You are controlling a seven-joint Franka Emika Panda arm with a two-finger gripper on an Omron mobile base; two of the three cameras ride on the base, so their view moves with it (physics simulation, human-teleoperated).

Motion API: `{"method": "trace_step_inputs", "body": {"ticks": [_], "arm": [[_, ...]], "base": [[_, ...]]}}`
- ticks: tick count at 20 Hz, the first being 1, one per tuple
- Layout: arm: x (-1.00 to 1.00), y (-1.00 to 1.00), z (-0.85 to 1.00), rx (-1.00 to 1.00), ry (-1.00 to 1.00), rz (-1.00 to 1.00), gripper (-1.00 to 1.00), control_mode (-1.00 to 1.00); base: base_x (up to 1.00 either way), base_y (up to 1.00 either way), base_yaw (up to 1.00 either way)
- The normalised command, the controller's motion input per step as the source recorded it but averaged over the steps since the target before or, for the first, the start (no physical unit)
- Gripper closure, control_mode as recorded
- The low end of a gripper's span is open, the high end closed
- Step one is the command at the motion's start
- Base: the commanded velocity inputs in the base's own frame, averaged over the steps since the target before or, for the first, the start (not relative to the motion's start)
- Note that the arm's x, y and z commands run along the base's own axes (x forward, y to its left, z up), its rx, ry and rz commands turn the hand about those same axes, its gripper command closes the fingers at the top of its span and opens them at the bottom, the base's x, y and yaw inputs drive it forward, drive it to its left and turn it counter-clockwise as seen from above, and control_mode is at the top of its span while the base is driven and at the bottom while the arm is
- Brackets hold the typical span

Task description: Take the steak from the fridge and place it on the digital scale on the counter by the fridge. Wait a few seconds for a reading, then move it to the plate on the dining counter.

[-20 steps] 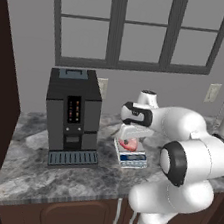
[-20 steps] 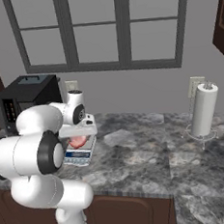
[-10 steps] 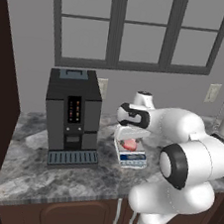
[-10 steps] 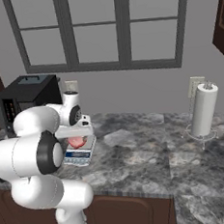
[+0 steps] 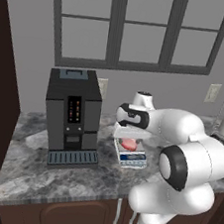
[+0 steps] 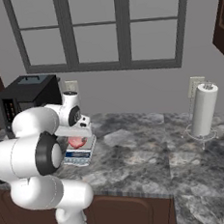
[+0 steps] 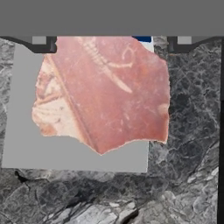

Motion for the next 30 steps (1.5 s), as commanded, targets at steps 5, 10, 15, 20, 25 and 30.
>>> {"method": "trace_step_inputs", "body": {"ticks": [5, 10, 15, 20, 25, 30], "arm": [[-0.07, 0.00, 0.00, -0.02, 0.00, -0.03, -1.00, -1.00], [0.00, -0.01, 0.00, -0.10, 0.00, 0.00, -1.00, -1.00], [0.00, -0.01, 0.00, -0.07, 0.00, 0.00, -1.00, -1.00], [-0.14, -0.20, 0.00, 0.00, -0.03, 0.00, -1.00, -1.00], [-0.04, -0.13, -0.04, 0.00, -0.02, 0.00, -1.00, -1.00], [0.00, 0.14, -0.03, 0.00, 0.00, 0.03, -1.00, -1.00]], "base": [[0.00, 0.00, 0.00], [0.00, 0.00, 0.00], [0.00, 0.00, 0.00], [0.00, 0.00, 0.00], [0.00, 0.00, 0.00], [0.00, 0.00, 0.00]]}}
